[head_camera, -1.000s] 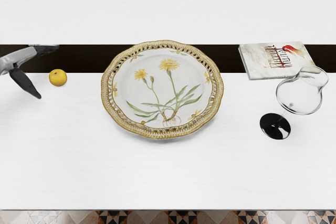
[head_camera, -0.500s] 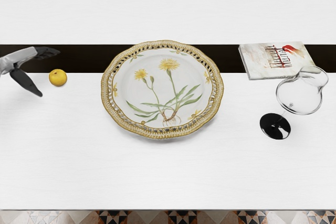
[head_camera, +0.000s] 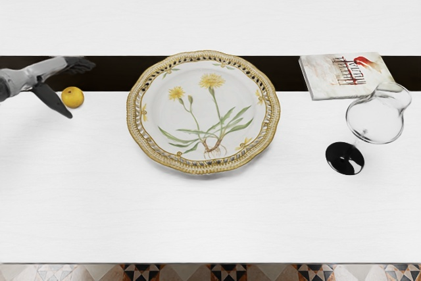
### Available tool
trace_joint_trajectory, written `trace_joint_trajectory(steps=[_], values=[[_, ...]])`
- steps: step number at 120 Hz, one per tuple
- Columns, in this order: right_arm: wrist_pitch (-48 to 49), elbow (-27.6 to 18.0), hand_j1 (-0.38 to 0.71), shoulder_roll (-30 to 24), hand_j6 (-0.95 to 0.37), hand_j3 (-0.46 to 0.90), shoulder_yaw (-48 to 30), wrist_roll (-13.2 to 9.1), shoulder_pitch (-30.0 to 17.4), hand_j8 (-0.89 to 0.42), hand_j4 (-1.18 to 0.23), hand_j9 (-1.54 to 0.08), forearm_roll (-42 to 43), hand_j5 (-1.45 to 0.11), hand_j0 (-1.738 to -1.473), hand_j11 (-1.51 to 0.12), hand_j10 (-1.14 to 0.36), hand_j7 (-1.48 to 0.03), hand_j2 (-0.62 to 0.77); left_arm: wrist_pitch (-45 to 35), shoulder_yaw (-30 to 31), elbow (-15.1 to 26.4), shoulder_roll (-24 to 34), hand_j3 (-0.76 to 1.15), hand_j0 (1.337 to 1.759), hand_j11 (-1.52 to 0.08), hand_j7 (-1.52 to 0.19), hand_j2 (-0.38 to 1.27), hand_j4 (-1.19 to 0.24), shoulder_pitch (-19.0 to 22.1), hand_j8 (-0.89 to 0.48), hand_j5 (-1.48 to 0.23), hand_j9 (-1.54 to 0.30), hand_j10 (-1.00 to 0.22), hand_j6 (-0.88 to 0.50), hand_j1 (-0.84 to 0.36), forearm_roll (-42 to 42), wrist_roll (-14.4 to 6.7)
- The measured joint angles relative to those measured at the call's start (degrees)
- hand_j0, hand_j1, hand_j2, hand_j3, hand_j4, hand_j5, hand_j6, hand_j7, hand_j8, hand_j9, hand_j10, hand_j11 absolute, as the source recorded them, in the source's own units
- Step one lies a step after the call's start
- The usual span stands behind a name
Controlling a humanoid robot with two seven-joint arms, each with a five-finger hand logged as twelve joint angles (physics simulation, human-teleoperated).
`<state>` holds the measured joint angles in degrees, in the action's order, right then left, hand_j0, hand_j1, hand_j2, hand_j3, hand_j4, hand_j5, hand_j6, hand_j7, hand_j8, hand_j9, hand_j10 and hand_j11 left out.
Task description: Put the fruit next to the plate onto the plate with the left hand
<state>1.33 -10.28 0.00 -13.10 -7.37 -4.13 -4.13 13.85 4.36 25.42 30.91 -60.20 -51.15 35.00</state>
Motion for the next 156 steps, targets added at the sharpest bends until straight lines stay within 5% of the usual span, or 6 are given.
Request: trace_joint_trajectory(steps=[156], values=[[0.0, 0.0, -0.32, 0.0, -0.03, 0.00, 0.0, 0.0, 0.0, -0.03, -0.03, -0.03, 0.0, -0.03, -1.658, -0.03, -0.03, -0.03, -0.01, 0.0, 1.5, -1.2, -0.4, 0.00, 1.658, -0.33, -0.33, 0.06, -0.26, 1.8, -0.26, -0.33, -0.33, -0.25, -0.26, 0.05, 0.1, 0.0]])
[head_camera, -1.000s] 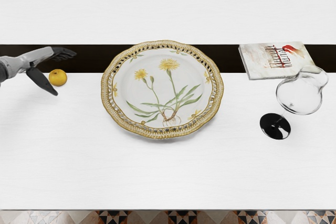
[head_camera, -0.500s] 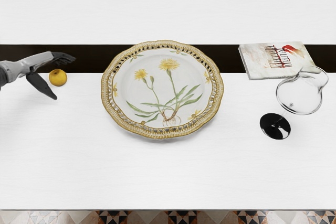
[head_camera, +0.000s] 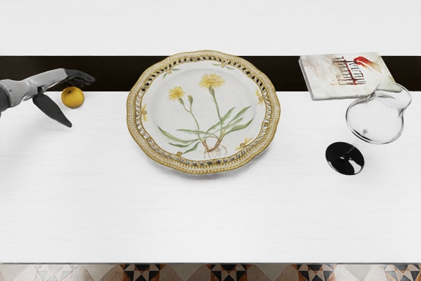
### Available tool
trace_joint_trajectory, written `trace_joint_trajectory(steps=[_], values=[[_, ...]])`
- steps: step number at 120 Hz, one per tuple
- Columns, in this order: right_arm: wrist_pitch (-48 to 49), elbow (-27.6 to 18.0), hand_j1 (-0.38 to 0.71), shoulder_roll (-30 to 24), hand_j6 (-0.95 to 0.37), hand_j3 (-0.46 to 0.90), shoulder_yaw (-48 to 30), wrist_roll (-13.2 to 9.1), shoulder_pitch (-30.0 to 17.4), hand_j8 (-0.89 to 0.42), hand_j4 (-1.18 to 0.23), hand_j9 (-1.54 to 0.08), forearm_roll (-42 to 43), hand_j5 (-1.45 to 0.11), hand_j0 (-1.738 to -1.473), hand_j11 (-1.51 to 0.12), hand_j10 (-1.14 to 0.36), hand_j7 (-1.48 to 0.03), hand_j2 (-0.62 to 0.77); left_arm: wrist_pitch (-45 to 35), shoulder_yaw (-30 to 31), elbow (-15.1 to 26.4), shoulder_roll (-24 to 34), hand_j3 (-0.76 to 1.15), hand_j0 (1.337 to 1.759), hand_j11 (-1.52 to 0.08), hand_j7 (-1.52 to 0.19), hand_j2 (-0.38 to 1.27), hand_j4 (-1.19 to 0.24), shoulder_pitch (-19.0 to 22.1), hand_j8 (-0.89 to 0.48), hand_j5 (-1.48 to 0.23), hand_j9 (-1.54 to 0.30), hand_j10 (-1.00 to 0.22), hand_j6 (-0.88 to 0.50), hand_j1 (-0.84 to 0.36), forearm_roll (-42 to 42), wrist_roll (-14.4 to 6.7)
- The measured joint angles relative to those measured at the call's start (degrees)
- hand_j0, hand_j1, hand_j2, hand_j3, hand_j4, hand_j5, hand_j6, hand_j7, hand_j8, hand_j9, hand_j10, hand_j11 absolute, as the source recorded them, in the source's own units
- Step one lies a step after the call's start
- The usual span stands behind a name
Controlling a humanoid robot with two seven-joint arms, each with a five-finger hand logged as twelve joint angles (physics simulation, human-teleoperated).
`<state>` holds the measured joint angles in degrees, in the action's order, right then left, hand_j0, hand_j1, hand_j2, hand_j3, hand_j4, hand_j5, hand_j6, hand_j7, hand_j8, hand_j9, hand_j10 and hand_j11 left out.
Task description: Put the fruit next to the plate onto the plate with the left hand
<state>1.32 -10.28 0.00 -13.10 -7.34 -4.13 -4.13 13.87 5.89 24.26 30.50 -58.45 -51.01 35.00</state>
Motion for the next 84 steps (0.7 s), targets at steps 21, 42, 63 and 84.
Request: trace_joint_trajectory(steps=[21, 42, 63, 84], values=[[0.0, 0.0, -0.32, 0.0, -0.03, 0.00, 0.0, 0.0, 0.0, -0.03, -0.03, -0.03, 0.0, -0.03, -1.658, -0.03, -0.03, -0.03, -0.01, 0.0, 0.1, 0.0, 0.1, 0.00, 1.658, -0.35, -0.35, 0.06, -0.28, -0.4, -0.28, -0.35, -0.35, -0.27, -0.28, 0.03, -0.1, 0.0], [0.0, 0.0, -0.32, 0.0, -0.03, 0.00, 0.0, 0.0, 0.0, -0.03, -0.03, -0.03, 0.0, -0.03, -1.658, -0.03, -0.03, -0.03, -0.01, 0.0, 0.1, 0.0, 0.0, 0.00, 1.658, -0.37, -0.37, 0.06, -0.30, -0.3, -0.30, -0.37, -0.37, -0.26, -0.30, 0.01, 0.0, 0.0], [0.0, 0.0, -0.32, 0.0, -0.03, 0.00, 0.0, 0.0, 0.0, -0.03, -0.03, -0.03, 0.0, -0.03, -1.658, -0.03, -0.03, -0.03, -0.01, 0.0, 0.1, -0.1, 0.3, 0.00, 1.658, -0.39, -0.39, 0.07, -0.31, -0.5, -0.31, -0.39, -0.39, -0.27, -0.31, -0.01, 0.0, 0.0], [0.0, 0.0, -0.32, 0.0, -0.03, 0.00, 0.0, 0.0, 0.0, -0.03, -0.03, -0.03, 0.0, -0.03, -1.658, -0.03, -0.03, -0.03, -0.01, 0.0, 0.3, -1.2, -0.1, 0.00, 1.658, -0.41, -0.41, 0.07, -0.33, -0.8, -0.33, -0.41, -0.41, -0.31, -0.33, -0.03, 0.0, -0.1]])
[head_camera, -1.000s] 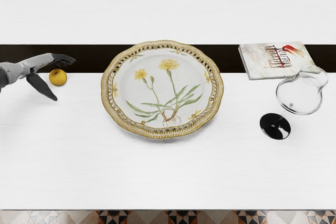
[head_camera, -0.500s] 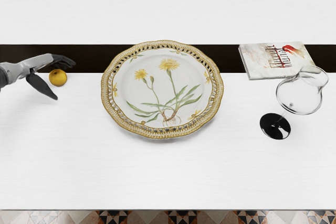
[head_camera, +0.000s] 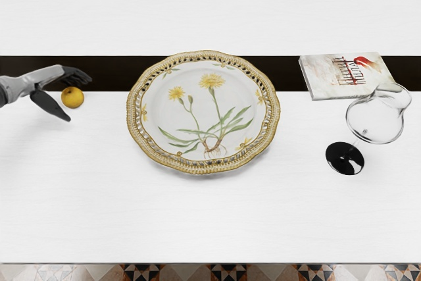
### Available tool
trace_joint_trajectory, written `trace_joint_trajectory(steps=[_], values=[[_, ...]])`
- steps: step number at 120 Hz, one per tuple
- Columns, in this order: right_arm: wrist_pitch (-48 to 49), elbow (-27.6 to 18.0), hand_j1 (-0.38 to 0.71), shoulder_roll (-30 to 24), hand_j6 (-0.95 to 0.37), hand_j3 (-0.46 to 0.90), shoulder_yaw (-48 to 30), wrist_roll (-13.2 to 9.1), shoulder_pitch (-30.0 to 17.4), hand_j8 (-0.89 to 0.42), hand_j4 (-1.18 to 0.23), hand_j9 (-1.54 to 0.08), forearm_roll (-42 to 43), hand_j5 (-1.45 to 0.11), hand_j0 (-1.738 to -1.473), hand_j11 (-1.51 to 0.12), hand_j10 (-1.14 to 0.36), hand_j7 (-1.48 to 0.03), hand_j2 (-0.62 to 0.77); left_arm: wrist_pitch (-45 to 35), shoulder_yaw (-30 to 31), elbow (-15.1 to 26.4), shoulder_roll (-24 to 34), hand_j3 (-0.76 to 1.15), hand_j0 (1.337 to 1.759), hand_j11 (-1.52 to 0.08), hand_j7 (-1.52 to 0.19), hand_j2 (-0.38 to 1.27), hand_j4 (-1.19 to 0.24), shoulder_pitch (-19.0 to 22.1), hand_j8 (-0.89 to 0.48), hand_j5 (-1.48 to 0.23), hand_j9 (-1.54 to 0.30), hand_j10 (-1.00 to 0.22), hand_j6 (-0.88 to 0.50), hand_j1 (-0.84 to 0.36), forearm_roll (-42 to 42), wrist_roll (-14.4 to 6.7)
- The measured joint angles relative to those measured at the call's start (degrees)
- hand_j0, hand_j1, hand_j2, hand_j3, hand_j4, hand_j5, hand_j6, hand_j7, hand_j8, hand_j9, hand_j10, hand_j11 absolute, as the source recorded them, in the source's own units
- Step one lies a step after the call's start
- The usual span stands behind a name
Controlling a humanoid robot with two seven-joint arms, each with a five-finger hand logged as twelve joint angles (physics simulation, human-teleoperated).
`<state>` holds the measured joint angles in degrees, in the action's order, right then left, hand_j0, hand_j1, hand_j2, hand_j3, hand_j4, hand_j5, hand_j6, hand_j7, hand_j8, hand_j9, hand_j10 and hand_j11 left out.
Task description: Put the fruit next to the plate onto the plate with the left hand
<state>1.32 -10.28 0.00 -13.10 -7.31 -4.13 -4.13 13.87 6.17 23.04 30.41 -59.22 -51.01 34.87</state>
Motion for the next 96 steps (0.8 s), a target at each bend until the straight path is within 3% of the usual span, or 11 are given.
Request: trace_joint_trajectory(steps=[40, 96], values=[[0.0, 0.0, -0.32, 0.0, -0.03, 0.00, 0.0, 0.0, 0.0, -0.03, -0.03, -0.03, 0.0, -0.03, -1.658, -0.03, -0.03, -0.03, -0.01, -0.4, 0.7, -0.5, -0.2, 0.00, 1.658, -0.46, -0.46, 0.08, -0.37, 0.0, -0.35, -0.46, -0.46, -0.36, -0.37, -0.08, 0.1, -0.3], [-0.1, 0.0, -0.32, 0.0, -0.03, 0.00, 0.0, 0.0, 0.0, -0.03, -0.03, -0.03, 0.0, -0.03, -1.658, -0.03, -0.03, -0.03, -0.01, -0.8, 1.0, -5.5, -3.9, 0.00, 1.658, -0.49, -0.49, 0.08, -0.38, -0.5, -0.38, -0.49, -0.49, -0.38, -0.38, -0.10, 0.2, -0.6]])
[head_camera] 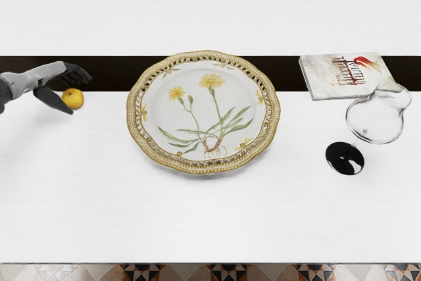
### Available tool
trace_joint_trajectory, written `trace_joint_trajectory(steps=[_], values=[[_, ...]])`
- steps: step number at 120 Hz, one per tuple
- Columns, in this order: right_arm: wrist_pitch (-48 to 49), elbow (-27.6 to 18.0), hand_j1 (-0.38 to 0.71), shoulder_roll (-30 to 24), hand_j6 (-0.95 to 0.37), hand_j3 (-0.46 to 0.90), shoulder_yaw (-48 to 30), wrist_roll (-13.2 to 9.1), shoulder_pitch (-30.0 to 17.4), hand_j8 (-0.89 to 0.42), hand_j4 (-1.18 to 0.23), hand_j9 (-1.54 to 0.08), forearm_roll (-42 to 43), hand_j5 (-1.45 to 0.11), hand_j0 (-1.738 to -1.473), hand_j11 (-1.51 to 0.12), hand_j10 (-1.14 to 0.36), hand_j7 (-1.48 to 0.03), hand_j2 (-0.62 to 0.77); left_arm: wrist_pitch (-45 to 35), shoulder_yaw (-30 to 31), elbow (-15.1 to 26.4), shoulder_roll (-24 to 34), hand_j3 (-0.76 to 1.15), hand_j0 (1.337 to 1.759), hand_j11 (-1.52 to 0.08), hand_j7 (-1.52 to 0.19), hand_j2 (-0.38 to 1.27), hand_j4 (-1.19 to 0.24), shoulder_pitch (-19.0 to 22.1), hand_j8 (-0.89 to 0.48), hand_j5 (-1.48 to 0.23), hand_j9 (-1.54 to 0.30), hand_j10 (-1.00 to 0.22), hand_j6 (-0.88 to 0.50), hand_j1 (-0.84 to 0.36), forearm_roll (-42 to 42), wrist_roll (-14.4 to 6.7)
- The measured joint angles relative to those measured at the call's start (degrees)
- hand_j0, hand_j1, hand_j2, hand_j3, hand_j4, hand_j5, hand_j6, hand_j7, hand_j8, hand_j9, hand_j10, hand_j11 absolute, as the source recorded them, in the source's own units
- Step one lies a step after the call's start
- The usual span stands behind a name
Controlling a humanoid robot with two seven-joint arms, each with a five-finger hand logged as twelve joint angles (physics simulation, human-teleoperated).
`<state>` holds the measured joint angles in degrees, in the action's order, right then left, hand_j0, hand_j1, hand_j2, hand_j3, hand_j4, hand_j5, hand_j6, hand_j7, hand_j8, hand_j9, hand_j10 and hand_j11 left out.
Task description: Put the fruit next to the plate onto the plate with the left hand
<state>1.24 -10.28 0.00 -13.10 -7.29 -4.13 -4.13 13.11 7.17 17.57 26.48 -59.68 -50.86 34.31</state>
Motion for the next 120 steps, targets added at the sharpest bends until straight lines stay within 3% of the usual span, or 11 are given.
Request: trace_joint_trajectory(steps=[120], values=[[0.0, 0.0, -0.32, 0.0, -0.03, 0.00, 0.0, 0.0, 0.0, -0.03, -0.03, -0.03, 0.0, -0.03, -1.658, -0.03, -0.03, -0.03, -0.01, 0.1, 1.7, -2.3, -2.6, 0.00, 1.658, -0.52, -0.52, 0.08, -0.41, 0.1, -0.41, -0.52, -0.52, -0.41, -0.41, -0.13, 0.1, -0.1]])
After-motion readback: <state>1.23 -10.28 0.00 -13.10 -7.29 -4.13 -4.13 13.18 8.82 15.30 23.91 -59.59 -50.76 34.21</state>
